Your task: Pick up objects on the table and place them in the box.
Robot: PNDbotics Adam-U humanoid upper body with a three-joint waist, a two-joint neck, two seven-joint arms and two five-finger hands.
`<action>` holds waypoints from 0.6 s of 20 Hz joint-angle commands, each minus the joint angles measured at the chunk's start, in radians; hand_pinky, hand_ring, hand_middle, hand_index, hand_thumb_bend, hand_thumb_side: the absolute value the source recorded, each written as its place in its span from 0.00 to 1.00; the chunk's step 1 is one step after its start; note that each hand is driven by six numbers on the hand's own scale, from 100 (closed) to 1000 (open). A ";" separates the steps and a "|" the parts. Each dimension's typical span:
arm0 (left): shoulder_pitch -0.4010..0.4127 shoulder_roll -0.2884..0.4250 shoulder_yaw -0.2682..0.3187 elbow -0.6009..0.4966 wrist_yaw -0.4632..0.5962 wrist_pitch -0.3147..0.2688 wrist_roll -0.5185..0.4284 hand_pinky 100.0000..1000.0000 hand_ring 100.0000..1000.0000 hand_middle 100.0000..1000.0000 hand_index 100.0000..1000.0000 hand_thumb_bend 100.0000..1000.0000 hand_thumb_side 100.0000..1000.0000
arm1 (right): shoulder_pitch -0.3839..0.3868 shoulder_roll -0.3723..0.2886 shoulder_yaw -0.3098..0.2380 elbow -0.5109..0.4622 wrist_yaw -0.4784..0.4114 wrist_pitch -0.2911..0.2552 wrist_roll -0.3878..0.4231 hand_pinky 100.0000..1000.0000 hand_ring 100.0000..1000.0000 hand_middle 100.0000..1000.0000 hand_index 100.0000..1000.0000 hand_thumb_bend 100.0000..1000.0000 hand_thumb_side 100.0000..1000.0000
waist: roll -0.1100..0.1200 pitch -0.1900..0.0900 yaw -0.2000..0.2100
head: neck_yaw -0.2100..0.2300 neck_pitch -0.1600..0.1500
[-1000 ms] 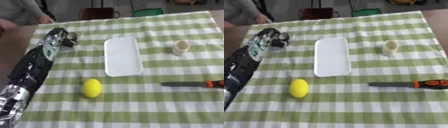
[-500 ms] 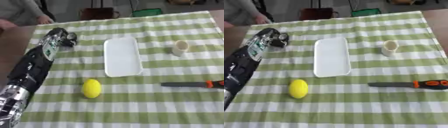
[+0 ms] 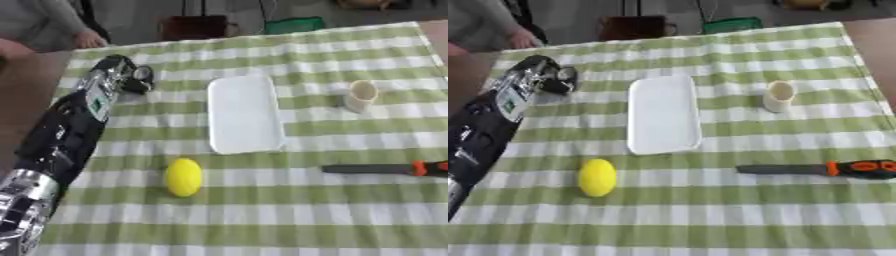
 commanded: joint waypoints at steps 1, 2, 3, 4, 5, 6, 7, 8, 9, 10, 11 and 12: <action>-0.016 0.023 0.009 -0.014 -0.003 0.004 0.006 0.90 0.86 0.83 0.45 0.10 0.21 | -0.010 -0.019 -0.007 -0.023 -0.002 -0.001 0.001 0.55 0.61 0.67 0.79 0.48 0.70 | -0.006 -0.017 -0.002 | 0.000 -0.006; -0.017 0.022 0.013 -0.021 0.010 0.002 0.013 0.90 0.86 0.83 0.44 0.09 0.21 | -0.010 -0.019 -0.007 -0.023 -0.002 -0.001 0.001 0.55 0.61 0.67 0.79 0.48 0.70 | -0.007 -0.019 -0.001 | 0.000 -0.005; -0.016 0.023 0.014 -0.026 0.024 0.001 0.020 0.89 0.86 0.83 0.43 0.08 0.21 | -0.010 -0.019 -0.008 -0.023 -0.002 -0.001 0.001 0.55 0.61 0.67 0.79 0.48 0.70 | -0.007 -0.019 -0.001 | 0.000 -0.005; -0.018 0.024 0.013 -0.035 0.037 -0.001 0.026 0.89 0.85 0.82 0.43 0.08 0.21 | -0.010 -0.018 -0.008 -0.023 -0.002 -0.001 0.000 0.55 0.61 0.67 0.79 0.48 0.70 | -0.007 -0.021 0.000 | 0.000 -0.004; -0.018 0.026 0.011 -0.043 0.047 -0.002 0.030 0.89 0.85 0.82 0.42 0.07 0.21 | -0.009 -0.018 -0.008 -0.023 -0.002 -0.001 0.000 0.55 0.61 0.67 0.79 0.48 0.70 | -0.007 -0.022 0.001 | 0.000 -0.004; -0.021 0.028 0.010 -0.055 0.059 -0.006 0.033 0.89 0.85 0.82 0.42 0.07 0.21 | -0.009 -0.018 -0.008 -0.023 -0.002 -0.001 0.000 0.55 0.61 0.67 0.79 0.48 0.70 | -0.008 -0.024 0.002 | -0.001 -0.003; -0.022 0.030 0.009 -0.067 0.070 -0.007 0.035 0.89 0.85 0.82 0.42 0.07 0.21 | -0.009 -0.018 -0.008 -0.022 -0.002 -0.001 0.000 0.55 0.61 0.67 0.79 0.48 0.70 | -0.009 -0.026 0.003 | -0.001 -0.003; -0.023 0.032 0.008 -0.075 0.079 -0.008 0.036 0.89 0.85 0.82 0.42 0.07 0.21 | -0.008 -0.017 -0.008 -0.022 -0.002 -0.001 0.000 0.55 0.61 0.67 0.79 0.48 0.70 | -0.009 -0.027 0.003 | -0.001 -0.003; -0.024 0.033 0.007 -0.083 0.085 -0.008 0.037 0.89 0.85 0.82 0.41 0.07 0.21 | -0.008 -0.017 -0.008 -0.022 -0.002 -0.001 0.000 0.55 0.61 0.67 0.79 0.48 0.70 | -0.009 -0.028 0.004 | -0.001 -0.003; -0.025 0.035 0.006 -0.092 0.090 -0.008 0.038 0.89 0.85 0.82 0.41 0.07 0.21 | -0.008 -0.017 -0.008 -0.022 -0.002 -0.001 0.000 0.55 0.61 0.67 0.79 0.48 0.70 | -0.010 -0.029 0.004 | -0.001 -0.003; -0.026 0.036 0.006 -0.099 0.095 -0.008 0.038 0.89 0.85 0.82 0.41 0.07 0.22 | -0.007 -0.017 -0.008 -0.022 -0.002 -0.002 0.000 0.55 0.61 0.67 0.79 0.48 0.70 | -0.010 -0.031 0.005 | -0.001 -0.002; -0.028 0.039 0.003 -0.108 0.097 -0.010 0.036 0.89 0.85 0.82 0.41 0.07 0.22 | -0.006 -0.017 -0.009 -0.022 -0.002 -0.001 0.000 0.55 0.61 0.67 0.79 0.48 0.70 | -0.011 -0.033 0.006 | -0.001 -0.002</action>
